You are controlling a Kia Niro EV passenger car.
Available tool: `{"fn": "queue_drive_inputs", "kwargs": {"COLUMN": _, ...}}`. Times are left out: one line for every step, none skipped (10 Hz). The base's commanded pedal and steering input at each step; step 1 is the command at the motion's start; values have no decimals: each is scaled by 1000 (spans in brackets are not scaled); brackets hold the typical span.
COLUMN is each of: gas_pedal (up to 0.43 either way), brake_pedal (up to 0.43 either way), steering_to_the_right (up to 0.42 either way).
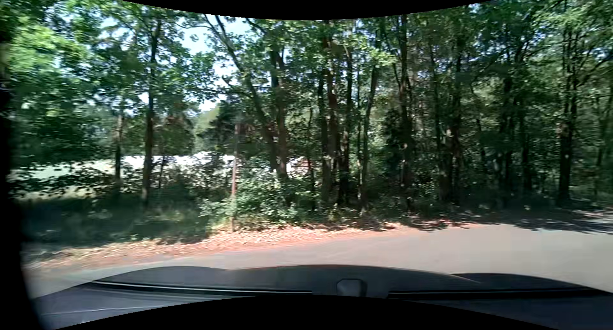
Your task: Follow the waypoints while adhering to traffic rules and regulations
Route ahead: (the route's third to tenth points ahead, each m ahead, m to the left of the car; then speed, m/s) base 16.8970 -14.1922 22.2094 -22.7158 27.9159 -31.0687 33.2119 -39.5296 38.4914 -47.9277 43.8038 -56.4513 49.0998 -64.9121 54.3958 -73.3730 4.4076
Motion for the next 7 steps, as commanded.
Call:
{"fn": "queue_drive_inputs", "kwargs": {"gas_pedal": 240, "brake_pedal": 6, "steering_to_the_right": 710}}
{"fn": "queue_drive_inputs", "kwargs": {"gas_pedal": 240, "brake_pedal": 6, "steering_to_the_right": 699}}
{"fn": "queue_drive_inputs", "kwargs": {"gas_pedal": 240, "brake_pedal": 6, "steering_to_the_right": 686}}
{"fn": "queue_drive_inputs", "kwargs": {"gas_pedal": 248, "brake_pedal": 6, "steering_to_the_right": 670}}
{"fn": "queue_drive_inputs", "kwargs": {"gas_pedal": 260, "brake_pedal": 6, "steering_to_the_right": 648}}
{"fn": "queue_drive_inputs", "kwargs": {"gas_pedal": 311, "brake_pedal": 6, "steering_to_the_right": 616}}
{"fn": "queue_drive_inputs", "kwargs": {"gas_pedal": 311, "brake_pedal": 6, "steering_to_the_right": 576}}
